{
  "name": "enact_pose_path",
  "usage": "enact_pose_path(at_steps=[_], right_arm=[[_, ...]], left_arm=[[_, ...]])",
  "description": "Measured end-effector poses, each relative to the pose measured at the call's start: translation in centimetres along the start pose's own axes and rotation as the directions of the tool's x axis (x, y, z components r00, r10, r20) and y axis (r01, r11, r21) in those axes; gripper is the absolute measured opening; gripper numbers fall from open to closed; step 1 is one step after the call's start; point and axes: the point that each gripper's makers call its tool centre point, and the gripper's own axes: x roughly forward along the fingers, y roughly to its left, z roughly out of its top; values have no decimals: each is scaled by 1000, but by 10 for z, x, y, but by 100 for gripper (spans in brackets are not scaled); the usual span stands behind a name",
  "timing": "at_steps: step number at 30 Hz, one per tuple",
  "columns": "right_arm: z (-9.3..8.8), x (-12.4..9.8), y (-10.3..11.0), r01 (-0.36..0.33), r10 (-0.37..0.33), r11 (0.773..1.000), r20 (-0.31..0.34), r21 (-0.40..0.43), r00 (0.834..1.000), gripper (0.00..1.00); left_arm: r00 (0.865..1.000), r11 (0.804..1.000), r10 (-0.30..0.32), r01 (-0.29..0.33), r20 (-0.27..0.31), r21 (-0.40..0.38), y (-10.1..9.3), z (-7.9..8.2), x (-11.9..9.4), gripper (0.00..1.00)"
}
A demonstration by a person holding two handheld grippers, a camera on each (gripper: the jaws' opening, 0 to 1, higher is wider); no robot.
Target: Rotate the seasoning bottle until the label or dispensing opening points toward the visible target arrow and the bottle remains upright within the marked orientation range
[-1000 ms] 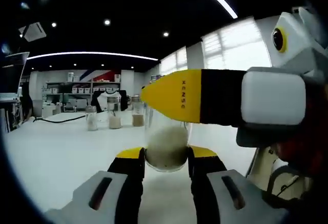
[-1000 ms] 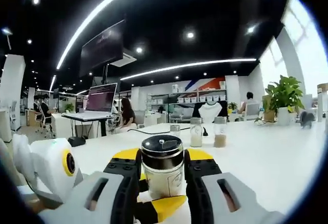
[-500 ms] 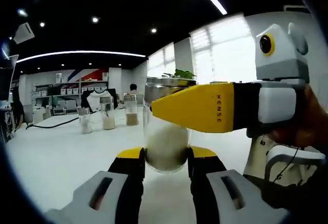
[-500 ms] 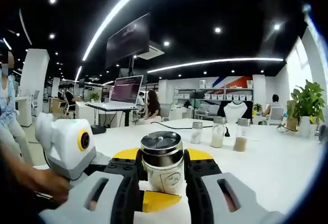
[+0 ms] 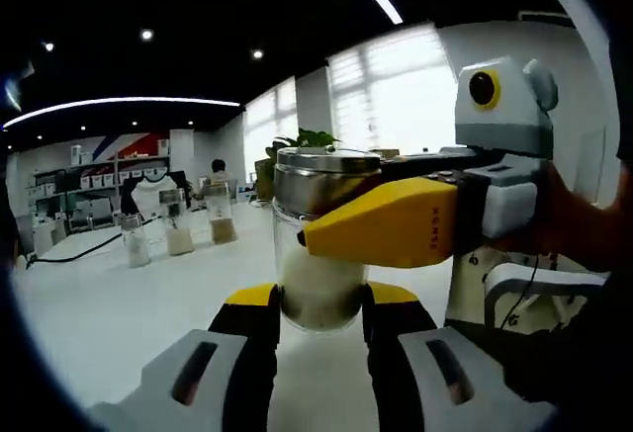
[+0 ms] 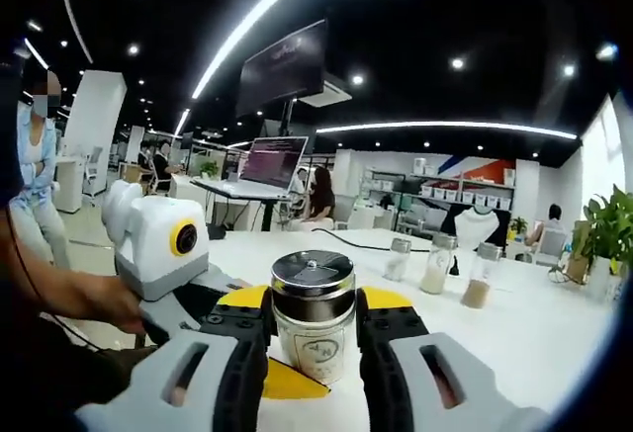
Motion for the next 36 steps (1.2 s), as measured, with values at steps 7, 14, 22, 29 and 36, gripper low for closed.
enact_pose_path(at_steps=[7, 14, 22, 29, 36], right_arm=[[1, -5, -1, -35, 34, 999, 12, 6, 999, 32], [1, -3, -3, 5, -5, 1000, 12, 16, 1000, 31], [-7, 1, -14, 132, -133, 991, -36, -26, 990, 31], [-5, -1, -29, 239, -238, 970, -18, 54, 971, 31], [1, 1, -30, 283, -284, 955, -5, 87, 959, 31]], left_arm=[[997, 997, -73, 74, -30, 15, -7, -2, -5, 34], [999, 999, -38, 39, -14, 22, -3, -1, -2, 35], [1000, 1000, 20, -20, -16, 7, -4, -6, 9, 34], [992, 992, 127, -127, -11, 16, 3, -3, 13, 35], [981, 981, 193, -193, -1, -18, 7, -3, 15, 35]])
